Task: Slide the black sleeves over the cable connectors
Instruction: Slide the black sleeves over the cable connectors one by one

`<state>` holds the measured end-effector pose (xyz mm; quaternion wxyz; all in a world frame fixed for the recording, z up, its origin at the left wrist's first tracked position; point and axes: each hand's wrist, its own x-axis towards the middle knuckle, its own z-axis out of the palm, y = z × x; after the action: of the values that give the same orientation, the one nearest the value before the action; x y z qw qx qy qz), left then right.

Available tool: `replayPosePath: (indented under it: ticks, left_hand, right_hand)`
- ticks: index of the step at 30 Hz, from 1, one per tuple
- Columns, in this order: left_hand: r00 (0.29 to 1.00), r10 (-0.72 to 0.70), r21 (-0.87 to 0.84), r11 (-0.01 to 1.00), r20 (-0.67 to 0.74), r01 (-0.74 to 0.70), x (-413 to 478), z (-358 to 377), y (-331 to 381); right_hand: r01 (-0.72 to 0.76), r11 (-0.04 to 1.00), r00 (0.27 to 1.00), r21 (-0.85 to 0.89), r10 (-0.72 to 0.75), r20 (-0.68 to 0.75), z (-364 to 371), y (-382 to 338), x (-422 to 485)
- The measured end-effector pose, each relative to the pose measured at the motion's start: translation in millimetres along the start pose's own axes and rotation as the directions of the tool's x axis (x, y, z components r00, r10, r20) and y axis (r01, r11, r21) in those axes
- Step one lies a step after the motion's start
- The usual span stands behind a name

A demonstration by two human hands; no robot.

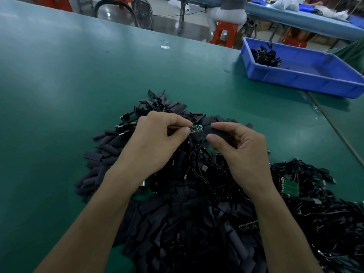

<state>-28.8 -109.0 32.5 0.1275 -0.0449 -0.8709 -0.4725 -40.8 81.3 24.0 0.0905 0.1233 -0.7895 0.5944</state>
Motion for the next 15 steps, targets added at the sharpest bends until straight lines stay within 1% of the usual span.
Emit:
replayPosePath:
  ticks: [6, 15]
  left_hand:
    - [1.000, 0.001, -0.011, 1.000, 0.006, -0.001, -0.2, 0.0, 0.3]
    - [0.998, 0.016, -0.044, 0.999, 0.066, -0.013, -0.1, 0.6, 0.8]
  right_hand:
    - [0.013, 1.000, 1.000, 0.029, -0.012, -0.017, -1.2, 1.5, -0.6]
    - [0.033, 0.999, 0.999, -0.011, -0.034, -0.023, -3.1, 1.4, -0.1]
